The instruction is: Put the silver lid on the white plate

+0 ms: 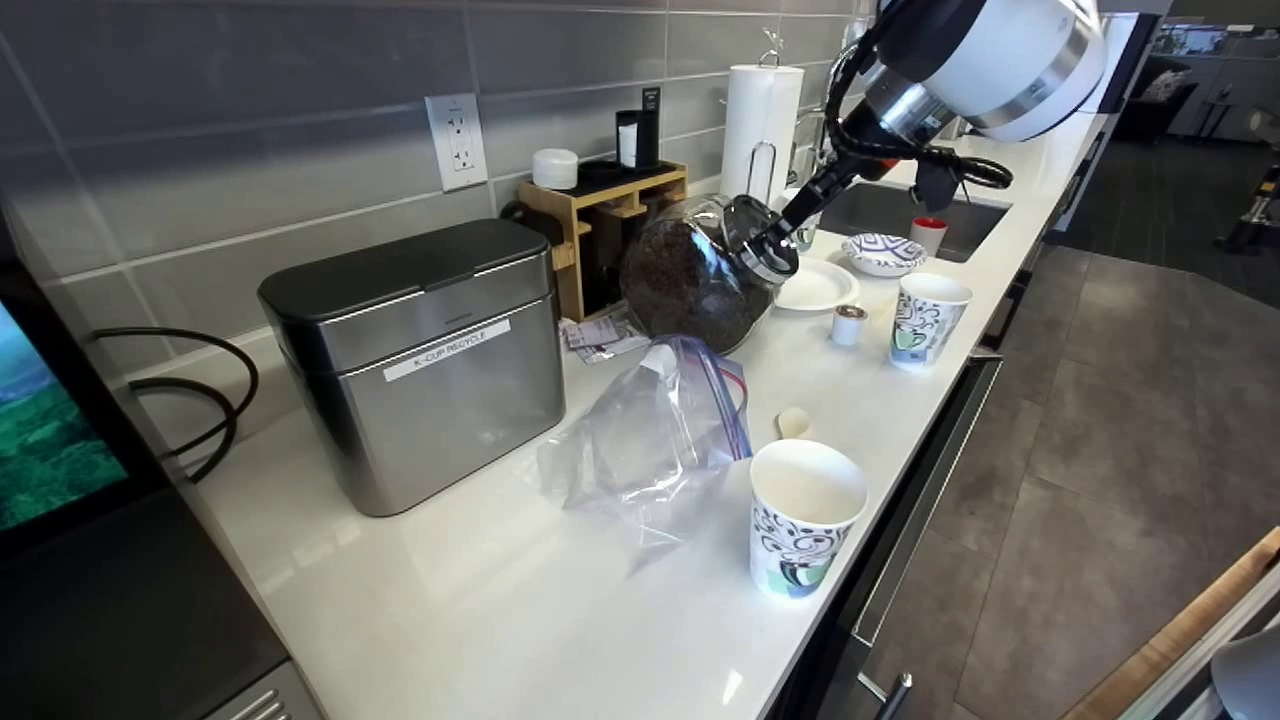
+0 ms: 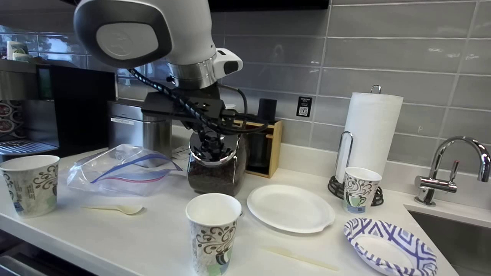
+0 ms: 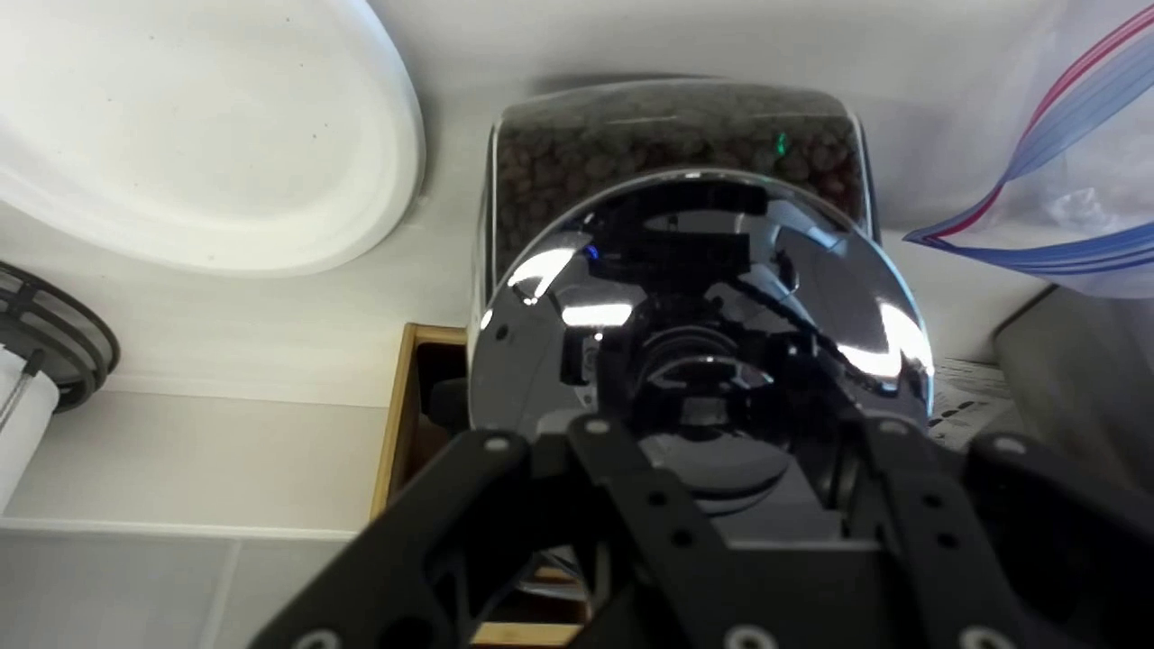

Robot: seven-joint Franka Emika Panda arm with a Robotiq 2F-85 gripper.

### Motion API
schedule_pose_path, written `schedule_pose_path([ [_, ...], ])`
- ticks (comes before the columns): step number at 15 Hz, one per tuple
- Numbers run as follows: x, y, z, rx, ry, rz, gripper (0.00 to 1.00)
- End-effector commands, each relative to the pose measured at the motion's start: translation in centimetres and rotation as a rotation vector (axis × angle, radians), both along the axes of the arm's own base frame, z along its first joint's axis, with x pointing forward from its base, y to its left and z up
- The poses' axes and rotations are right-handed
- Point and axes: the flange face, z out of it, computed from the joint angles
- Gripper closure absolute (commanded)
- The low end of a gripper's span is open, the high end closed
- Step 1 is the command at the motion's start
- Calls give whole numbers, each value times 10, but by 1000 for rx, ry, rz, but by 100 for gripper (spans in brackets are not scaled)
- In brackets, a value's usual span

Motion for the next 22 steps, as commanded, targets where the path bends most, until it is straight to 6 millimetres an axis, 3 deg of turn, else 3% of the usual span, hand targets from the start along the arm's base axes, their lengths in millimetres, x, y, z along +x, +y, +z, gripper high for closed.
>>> schedule_pose_path([
  [1,-7,-5,17,16,-10,0,79],
  [8,-16,-11,38,20,-25,11,79],
  [11,-19,-27,46,-6,13,-6,79],
  [16,-16,-76,60,-53,61,-111,79],
  [17,-10,-63,56,-43,33,-75,54],
  [21,-11,-78,58,-52,41,-109,54],
  [22,-11,-77,58,-51,41,-109,79],
])
